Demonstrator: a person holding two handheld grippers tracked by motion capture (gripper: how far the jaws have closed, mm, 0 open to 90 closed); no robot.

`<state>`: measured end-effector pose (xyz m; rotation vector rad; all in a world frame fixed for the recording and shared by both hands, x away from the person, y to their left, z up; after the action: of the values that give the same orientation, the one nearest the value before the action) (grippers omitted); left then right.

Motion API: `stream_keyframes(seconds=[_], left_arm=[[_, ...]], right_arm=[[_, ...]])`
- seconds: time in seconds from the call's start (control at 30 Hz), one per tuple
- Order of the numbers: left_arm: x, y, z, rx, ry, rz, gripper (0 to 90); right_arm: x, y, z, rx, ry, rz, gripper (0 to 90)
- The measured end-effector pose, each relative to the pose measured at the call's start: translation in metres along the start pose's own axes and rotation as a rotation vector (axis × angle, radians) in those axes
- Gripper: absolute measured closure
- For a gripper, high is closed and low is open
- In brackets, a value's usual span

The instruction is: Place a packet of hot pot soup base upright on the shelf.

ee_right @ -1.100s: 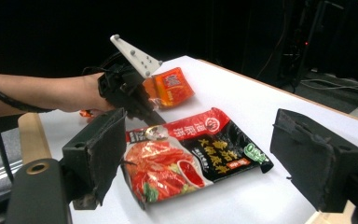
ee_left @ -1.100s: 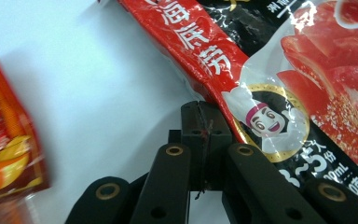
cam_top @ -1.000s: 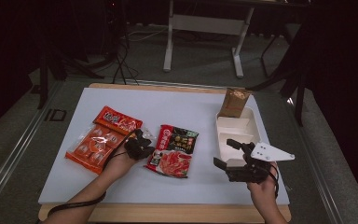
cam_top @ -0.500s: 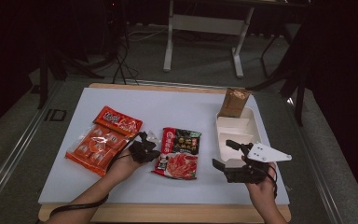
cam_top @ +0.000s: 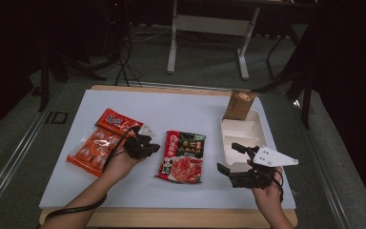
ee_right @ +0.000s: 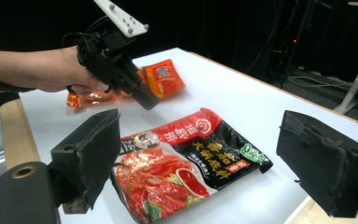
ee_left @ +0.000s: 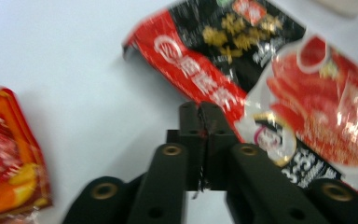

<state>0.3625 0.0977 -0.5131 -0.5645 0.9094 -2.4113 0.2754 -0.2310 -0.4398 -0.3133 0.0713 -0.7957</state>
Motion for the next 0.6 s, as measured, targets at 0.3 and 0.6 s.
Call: stream_keyframes(seconds=[0.3,0.6], left_arm=[[-0.012,0.010,0.023,0.031,-0.040,-0.006,59.4],[-0.031,0.030,0.036,0.060,-0.099,-0.006,45.6]], right_arm=[[-0.001,-0.001,0.003,0.002,-0.004,-0.064,10.3],[-0.004,0.001,0.000,-0.020,-0.010,-0.054,10.8]])
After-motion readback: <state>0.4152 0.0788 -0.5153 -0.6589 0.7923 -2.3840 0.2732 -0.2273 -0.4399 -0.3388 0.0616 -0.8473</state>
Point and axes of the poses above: each handheld gripper's, and its own axes: y roughly forward along the jaws, z roughly out of its top, x roughly to its right, the point moved 3 cm from there along y, roughly forward along the jaws, and after that the axes turned 10 degrees about -z, right-handed, at the moved point
